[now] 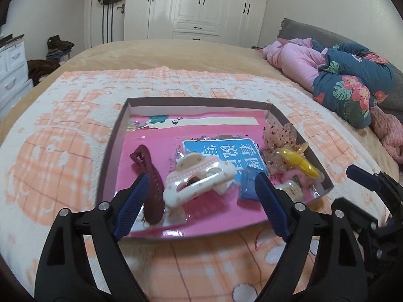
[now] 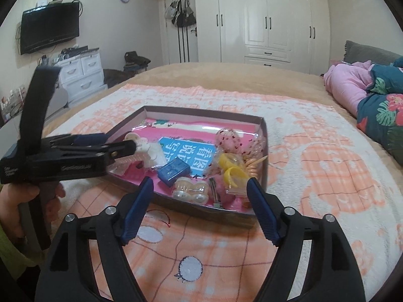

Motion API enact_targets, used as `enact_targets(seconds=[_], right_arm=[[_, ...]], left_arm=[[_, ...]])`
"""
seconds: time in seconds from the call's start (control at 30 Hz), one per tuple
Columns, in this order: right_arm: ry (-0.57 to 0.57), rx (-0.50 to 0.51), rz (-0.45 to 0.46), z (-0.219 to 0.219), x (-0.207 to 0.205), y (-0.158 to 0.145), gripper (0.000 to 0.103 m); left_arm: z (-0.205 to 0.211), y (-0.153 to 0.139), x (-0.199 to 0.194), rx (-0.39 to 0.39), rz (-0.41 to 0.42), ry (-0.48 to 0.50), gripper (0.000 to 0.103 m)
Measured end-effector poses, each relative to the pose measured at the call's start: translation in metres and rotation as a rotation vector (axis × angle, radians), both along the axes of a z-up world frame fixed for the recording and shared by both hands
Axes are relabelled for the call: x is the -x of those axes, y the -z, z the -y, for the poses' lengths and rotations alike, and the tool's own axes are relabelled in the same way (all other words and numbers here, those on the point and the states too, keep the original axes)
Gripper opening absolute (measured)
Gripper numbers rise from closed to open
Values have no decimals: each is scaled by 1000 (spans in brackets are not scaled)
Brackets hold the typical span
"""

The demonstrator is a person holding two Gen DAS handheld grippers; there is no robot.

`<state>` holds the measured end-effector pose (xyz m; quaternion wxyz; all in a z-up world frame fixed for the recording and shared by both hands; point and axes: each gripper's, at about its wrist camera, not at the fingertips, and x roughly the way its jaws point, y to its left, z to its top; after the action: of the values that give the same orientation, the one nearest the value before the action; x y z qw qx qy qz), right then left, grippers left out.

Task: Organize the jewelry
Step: 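Open both tools and withdraw them from the box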

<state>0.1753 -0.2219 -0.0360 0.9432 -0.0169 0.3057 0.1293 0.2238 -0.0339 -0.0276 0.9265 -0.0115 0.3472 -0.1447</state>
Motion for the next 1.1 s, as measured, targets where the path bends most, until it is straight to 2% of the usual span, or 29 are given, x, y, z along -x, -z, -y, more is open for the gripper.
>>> enact_targets(seconds=[0.3, 0.47, 0.73, 1.1], right_arm=[[43, -45, 16, 17, 19, -6, 87], [51, -50, 17, 20, 29, -6, 90], [61, -39, 84, 16, 50, -15, 96], [80, -30, 142, 17, 72, -21, 96]], left_arm=[[-7, -18, 35, 17, 48, -16, 91], [-12, -27, 54, 21, 85, -25, 91], [-23, -31, 77, 35, 123, -65, 92], [-31, -32, 104, 13, 177, -112, 92]])
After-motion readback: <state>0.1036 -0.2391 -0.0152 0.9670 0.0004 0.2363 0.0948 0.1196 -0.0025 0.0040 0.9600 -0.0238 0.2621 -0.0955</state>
